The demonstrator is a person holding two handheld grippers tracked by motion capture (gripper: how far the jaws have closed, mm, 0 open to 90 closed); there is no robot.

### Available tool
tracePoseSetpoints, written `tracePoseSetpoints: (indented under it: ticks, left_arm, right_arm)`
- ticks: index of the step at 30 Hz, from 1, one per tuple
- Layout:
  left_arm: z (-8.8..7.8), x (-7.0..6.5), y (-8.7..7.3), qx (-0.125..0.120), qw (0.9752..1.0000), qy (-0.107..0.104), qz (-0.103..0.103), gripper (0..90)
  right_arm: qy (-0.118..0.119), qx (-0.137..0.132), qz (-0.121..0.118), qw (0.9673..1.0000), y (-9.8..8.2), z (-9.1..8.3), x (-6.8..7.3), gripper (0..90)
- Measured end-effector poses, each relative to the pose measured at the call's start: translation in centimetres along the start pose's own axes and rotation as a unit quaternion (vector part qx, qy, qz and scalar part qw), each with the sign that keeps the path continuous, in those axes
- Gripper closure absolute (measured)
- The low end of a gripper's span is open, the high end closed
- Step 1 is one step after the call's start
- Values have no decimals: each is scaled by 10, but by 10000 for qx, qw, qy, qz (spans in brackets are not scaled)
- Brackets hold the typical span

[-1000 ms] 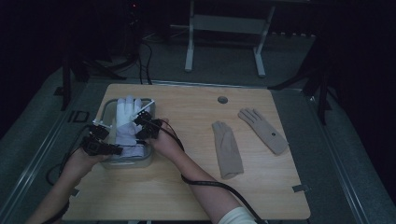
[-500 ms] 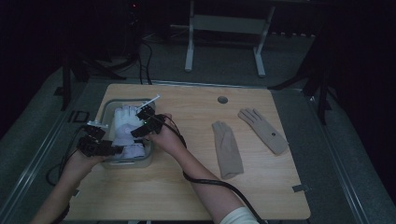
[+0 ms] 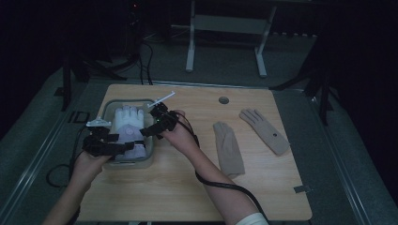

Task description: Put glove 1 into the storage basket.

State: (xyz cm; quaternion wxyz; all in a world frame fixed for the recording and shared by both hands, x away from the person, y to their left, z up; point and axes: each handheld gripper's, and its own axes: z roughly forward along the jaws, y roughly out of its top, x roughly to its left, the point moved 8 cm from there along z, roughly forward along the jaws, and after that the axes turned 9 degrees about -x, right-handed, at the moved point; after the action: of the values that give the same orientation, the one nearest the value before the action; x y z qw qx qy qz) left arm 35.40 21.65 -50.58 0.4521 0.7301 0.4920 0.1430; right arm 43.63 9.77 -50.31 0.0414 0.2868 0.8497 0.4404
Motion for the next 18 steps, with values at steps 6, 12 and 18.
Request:
tracePoseSetpoints:
  ticks: [6, 12, 18]
  left_arm:
    - [11, -23, 5, -96, 9997, -171, 160, 211]
    - [22, -46, 9, -144, 9986, -404, 308, 211]
    - [32, -68, 15, -283, 9967, -651, 398, 211]
  right_arm:
    - [-97, -73, -12, 9999, -11, -20, -12, 186]
    - [-227, -124, -88, 9996, -20, -38, -23, 186]
    - [-369, -134, -139, 9991, -32, -56, -34, 184]
